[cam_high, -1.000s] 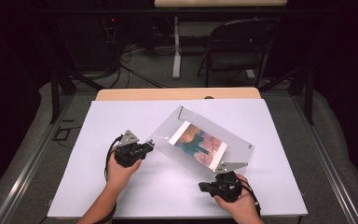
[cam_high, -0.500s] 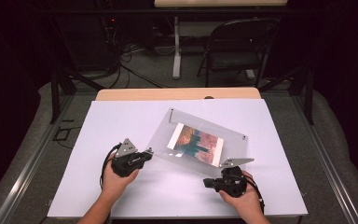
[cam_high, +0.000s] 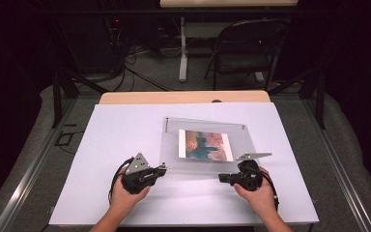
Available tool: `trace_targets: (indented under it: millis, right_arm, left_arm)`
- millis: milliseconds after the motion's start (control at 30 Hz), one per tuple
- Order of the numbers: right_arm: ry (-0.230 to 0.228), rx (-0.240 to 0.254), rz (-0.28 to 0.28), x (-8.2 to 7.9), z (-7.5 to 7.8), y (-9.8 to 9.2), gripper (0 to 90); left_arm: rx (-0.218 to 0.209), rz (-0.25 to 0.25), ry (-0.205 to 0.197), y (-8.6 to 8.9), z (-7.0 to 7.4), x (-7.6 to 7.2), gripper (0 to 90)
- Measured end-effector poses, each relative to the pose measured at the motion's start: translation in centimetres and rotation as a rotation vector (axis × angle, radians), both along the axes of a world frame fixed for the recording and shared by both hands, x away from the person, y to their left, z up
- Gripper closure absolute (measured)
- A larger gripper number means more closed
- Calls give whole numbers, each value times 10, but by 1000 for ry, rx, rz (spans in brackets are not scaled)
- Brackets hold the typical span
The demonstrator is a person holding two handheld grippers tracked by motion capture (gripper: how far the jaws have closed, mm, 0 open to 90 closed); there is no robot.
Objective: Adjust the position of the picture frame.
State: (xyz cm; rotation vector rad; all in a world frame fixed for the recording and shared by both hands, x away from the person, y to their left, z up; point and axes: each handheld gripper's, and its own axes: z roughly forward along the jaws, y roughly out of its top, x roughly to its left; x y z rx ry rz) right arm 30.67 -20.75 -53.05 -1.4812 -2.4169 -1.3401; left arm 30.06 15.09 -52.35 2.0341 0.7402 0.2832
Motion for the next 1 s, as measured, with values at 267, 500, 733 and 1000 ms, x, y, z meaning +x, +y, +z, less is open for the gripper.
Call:
trace_targets:
  millis: [267,500,733,1000]
  right_arm:
    - [21,-10,-42,25,-1,-7,900]
    - [45,-10,-80,41,-5,-13,900]
    - [14,-26,-47,31,-4,-13,900]
    - [-74,-51,5,-4,12,-11,900]
  left_arm:
    - [-32,-38,24,-10,-1,-8,855]
    - [-29,-59,36,-22,-6,-11,853]
    - [-29,-52,69,-24,-12,-11,842]
    - [0,-109,86,-43,-18,-15,834]
